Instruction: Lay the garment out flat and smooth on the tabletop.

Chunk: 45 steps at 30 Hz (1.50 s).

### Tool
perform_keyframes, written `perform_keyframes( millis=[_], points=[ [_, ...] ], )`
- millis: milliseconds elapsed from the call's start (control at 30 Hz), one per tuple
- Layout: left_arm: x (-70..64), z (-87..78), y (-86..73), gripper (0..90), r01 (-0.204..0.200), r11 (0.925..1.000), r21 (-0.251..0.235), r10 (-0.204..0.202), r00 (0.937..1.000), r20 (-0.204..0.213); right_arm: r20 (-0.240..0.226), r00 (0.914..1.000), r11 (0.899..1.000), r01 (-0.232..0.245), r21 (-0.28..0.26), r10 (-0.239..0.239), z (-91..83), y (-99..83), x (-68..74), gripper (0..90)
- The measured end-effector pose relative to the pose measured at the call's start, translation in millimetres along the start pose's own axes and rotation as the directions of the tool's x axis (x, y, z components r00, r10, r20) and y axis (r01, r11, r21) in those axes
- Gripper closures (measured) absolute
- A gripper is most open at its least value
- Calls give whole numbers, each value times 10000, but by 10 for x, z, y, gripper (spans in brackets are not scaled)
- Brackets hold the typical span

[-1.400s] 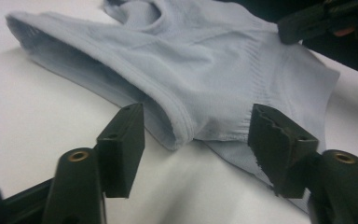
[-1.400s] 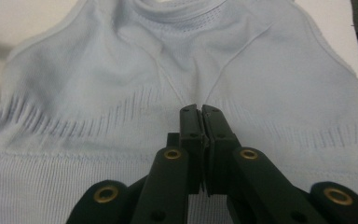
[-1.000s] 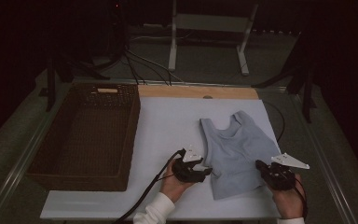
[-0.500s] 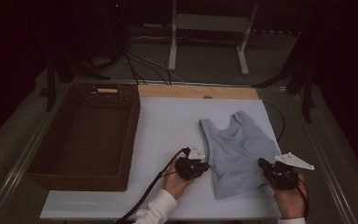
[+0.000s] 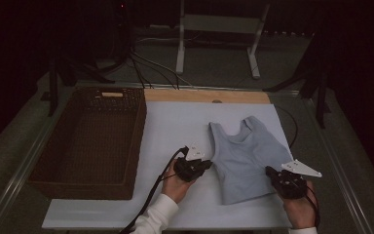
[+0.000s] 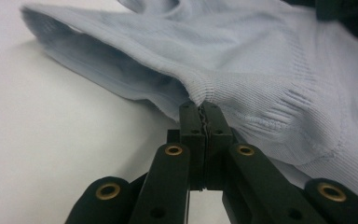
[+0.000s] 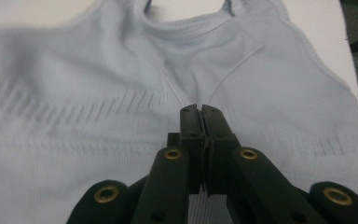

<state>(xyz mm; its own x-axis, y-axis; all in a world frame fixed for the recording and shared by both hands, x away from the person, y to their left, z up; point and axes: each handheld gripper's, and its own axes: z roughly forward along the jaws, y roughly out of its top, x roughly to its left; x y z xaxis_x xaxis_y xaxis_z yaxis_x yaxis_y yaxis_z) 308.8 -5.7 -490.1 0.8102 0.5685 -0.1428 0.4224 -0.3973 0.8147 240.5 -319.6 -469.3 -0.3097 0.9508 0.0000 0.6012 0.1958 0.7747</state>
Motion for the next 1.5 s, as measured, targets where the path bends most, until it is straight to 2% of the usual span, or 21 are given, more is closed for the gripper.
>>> perform_keyframes(
  millis=[67,200,300,333,367,400,433,467,500,533,567,600,633,667,800,867,933,1033,1233,1367,1500],
  points=[
    [34,-31,1,900,41,10000,30,-40,10000,-57,-111,9995,9995,288,161,-286,21,-5,31,888],
    [46,-51,-24,900,-173,9995,275,179,9996,-218,-203,9994,9992,299,251,-294,31,-5,45,888],
    [53,-43,-29,900,-172,9988,461,190,9991,-386,-313,9989,9988,370,309,-360,38,-6,60,879],
    [78,-30,-31,900,-38,9983,574,72,9982,-600,-540,9975,9984,464,310,-447,39,-2,83,790],
    [78,-30,-31,900,-38,9983,574,72,9982,-600,-540,9975,9984,464,310,-447,39,-2,83,790],
    [102,-9,-31,899,273,9975,646,-220,9964,-818,-586,9967,9981,578,201,-565,30,3,110,651],
    [102,-9,-31,889,273,9975,646,-220,9964,-818,-586,9967,9981,578,201,-565,30,3,110,651],
    [103,-2,-30,873,371,9970,686,-309,9956,-890,-437,9977,9986,521,74,-517,22,10,120,547],
    [96,5,-30,873,441,9967,682,-375,9947,-953,-437,9977,9986,521,74,-517,22,10,120,547],
    [86,7,-28,725,529,9966,626,-462,9935,-1045,-388,9981,9989,475,7,-475,14,17,110,473],
    [77,3,-25,725,590,9968,548,-532,9934,-1016,-388,9981,9989,475,7,-475,14,17,110,473],
    [55,-18,-16,628,690,9971,322,-656,9930,-987,-399,9984,9991,413,24,-411,10,19,96,430],
    [55,-18,-16,583,690,9971,322,-656,9930,-987,-399,9984,9991,413,24,-411,10,19,96,430],
    [40,-32,-10,557,851,9963,102,-839,9931,-819,-360,9988,9994,345,-6,-345,2,22,94,402],
    [-26,-44,9,425,920,9956,-193,-931,9933,-686,-395,9984,9992,397,-91,-400,-11,34,108,367],
    [-40,-41,13,397,972,9950,-214,-984,9929,-662,-422,9983,9992,401,-88,-404,-12,36,113,356],
    [-83,-29,22,319,1116,9933,-312,-1132,9920,-550,-446,9983,9992,379,-105,-384,-15,38,115,333],
    [-113,-13,23,277,1127,9932,-295,-1141,9921,-518,-403,9985,9992,374,-144,-380,-22,39,114,329],
    [-207,50,-2,276,1087,9941,-33,-1088,9929,-483,-342,9989,9991,324,-261,-333,-39,40,99,323],
    [-259,83,-33,304,983,9949,205,-970,9937,-567,-338,9988,9990,359,-269,-368,-41,38,93,326],
    [-285,103,-68,353,1072,9938,286,-1053,9925,-629,-306,9987,9989,390,-272,-398,-44,37,96,327]
  ],
)
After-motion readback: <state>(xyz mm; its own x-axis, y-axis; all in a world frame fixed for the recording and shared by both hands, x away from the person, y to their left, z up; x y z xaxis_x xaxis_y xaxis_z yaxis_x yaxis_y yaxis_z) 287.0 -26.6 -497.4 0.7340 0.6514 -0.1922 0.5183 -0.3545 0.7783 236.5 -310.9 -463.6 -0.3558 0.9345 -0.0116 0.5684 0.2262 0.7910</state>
